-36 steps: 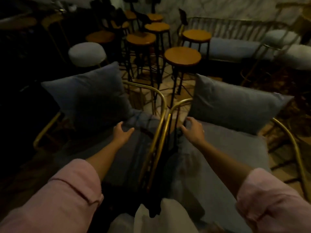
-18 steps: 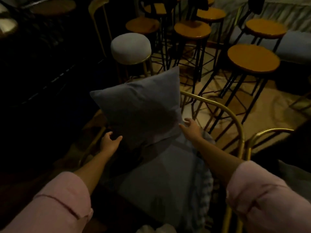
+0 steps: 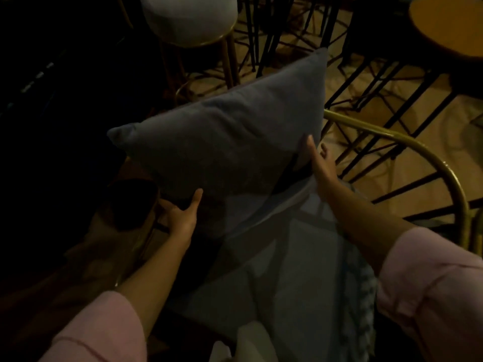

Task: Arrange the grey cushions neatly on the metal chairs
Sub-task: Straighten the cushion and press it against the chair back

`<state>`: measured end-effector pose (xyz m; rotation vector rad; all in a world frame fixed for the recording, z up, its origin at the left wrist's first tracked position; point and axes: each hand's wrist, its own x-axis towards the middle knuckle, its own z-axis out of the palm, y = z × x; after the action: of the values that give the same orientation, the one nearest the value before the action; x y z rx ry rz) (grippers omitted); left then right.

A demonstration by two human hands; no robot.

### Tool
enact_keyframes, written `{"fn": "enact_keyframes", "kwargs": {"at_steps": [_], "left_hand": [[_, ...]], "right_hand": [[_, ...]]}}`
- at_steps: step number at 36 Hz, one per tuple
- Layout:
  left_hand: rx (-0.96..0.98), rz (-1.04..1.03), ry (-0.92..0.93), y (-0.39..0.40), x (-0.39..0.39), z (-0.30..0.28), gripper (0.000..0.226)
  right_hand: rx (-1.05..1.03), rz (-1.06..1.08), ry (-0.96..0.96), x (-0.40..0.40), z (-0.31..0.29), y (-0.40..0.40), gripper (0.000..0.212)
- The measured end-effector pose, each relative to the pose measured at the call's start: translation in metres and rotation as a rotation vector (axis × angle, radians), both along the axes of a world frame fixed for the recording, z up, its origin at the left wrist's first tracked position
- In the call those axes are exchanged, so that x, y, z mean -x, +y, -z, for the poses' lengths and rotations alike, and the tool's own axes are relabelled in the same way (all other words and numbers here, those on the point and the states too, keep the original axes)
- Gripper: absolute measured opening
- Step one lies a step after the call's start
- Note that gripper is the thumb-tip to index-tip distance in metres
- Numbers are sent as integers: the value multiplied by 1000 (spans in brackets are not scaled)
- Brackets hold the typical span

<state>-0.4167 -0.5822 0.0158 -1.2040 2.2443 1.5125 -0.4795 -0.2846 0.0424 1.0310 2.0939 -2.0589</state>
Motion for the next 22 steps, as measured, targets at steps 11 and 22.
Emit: {"fn": "enact_keyframes", "kwargs": {"at_steps": [11, 22], "left_hand": [[-13, -138, 189, -6, 3, 21, 77], [-57, -216, 234, -22, -21, -3, 65]], "right_hand": [[28, -53, 94, 35, 6, -2, 74], [-76, -135, 78, -47, -33, -6, 72]]}}
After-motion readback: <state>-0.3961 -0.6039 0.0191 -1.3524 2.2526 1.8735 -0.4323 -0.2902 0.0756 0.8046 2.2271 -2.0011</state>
